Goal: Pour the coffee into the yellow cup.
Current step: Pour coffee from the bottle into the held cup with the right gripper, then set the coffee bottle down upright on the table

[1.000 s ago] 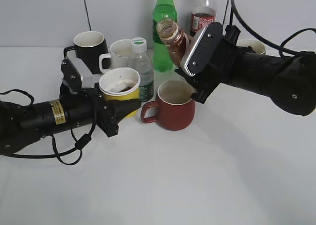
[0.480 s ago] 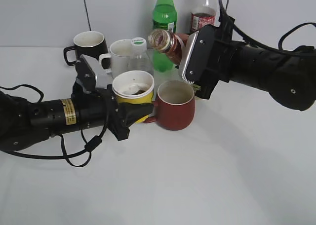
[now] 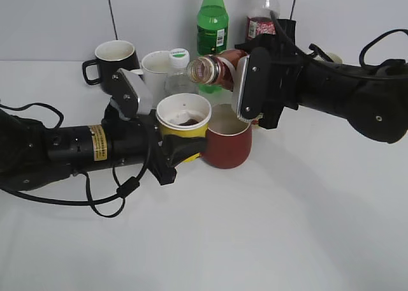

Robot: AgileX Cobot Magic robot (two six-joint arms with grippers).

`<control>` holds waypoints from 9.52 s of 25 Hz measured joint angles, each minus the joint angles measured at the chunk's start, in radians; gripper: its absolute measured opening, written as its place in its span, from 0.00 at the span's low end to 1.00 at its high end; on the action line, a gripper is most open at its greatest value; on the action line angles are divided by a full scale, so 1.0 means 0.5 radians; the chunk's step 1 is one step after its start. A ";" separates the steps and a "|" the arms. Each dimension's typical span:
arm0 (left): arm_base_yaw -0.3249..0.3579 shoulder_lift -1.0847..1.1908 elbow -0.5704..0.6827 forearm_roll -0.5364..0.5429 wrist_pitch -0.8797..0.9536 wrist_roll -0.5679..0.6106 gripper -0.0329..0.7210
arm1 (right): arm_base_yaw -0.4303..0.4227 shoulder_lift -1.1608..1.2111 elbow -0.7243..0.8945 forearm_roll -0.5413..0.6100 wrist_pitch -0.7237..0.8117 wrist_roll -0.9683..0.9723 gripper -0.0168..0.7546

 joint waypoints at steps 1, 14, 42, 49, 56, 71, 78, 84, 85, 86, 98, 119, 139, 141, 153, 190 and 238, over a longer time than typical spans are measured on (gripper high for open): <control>-0.005 -0.006 -0.002 0.000 0.003 -0.010 0.51 | 0.000 0.000 0.000 -0.001 0.000 -0.035 0.70; -0.012 -0.021 -0.007 0.131 0.015 -0.064 0.51 | 0.000 0.000 0.000 -0.002 0.000 -0.371 0.70; -0.012 -0.022 -0.007 0.276 -0.074 -0.066 0.51 | 0.000 0.000 0.000 -0.002 -0.075 -0.771 0.70; -0.012 -0.022 -0.007 0.284 -0.074 -0.066 0.51 | 0.000 0.000 0.000 -0.001 -0.103 -0.853 0.70; -0.012 -0.022 -0.008 0.290 -0.074 -0.066 0.51 | 0.000 0.000 0.000 0.012 -0.116 -0.934 0.70; -0.012 -0.022 -0.009 0.437 -0.074 -0.066 0.51 | 0.000 0.000 0.000 0.028 -0.120 -0.981 0.70; -0.012 -0.022 -0.009 0.448 -0.075 -0.066 0.51 | 0.000 0.000 0.000 0.030 -0.122 -1.031 0.70; -0.012 -0.022 -0.009 0.448 -0.075 -0.066 0.51 | 0.000 0.000 0.000 0.032 -0.135 -1.062 0.70; -0.012 -0.022 -0.009 0.448 -0.075 -0.066 0.51 | 0.000 0.000 0.000 0.032 -0.135 -1.062 0.70; -0.012 -0.022 -0.009 0.448 -0.075 -0.066 0.51 | 0.000 0.000 0.000 0.032 -0.135 -1.066 0.70; -0.012 -0.022 -0.009 0.449 -0.098 -0.066 0.51 | 0.000 0.000 0.000 0.042 -0.154 -1.072 0.70; -0.012 -0.022 -0.009 0.313 -0.209 -0.066 0.51 | 0.000 0.000 0.000 0.203 -0.202 -0.560 0.70; 0.250 -0.022 -0.009 0.290 -0.170 -0.066 0.51 | -0.039 -0.029 0.274 0.830 -0.376 1.274 0.70; 0.293 -0.022 -0.009 0.285 -0.116 -0.066 0.51 | -0.067 -0.029 0.354 0.832 -0.429 1.431 0.70; 0.353 0.044 -0.009 -0.050 0.044 -0.058 0.51 | -0.142 0.132 0.642 0.851 -0.745 1.667 0.70; 0.353 0.441 -0.072 -0.369 -0.115 0.193 0.66 | -0.142 0.191 0.645 0.853 -0.867 1.719 0.70; 0.353 0.139 0.234 -0.519 0.259 0.199 0.77 | -0.159 0.677 0.582 0.995 -0.992 1.891 0.75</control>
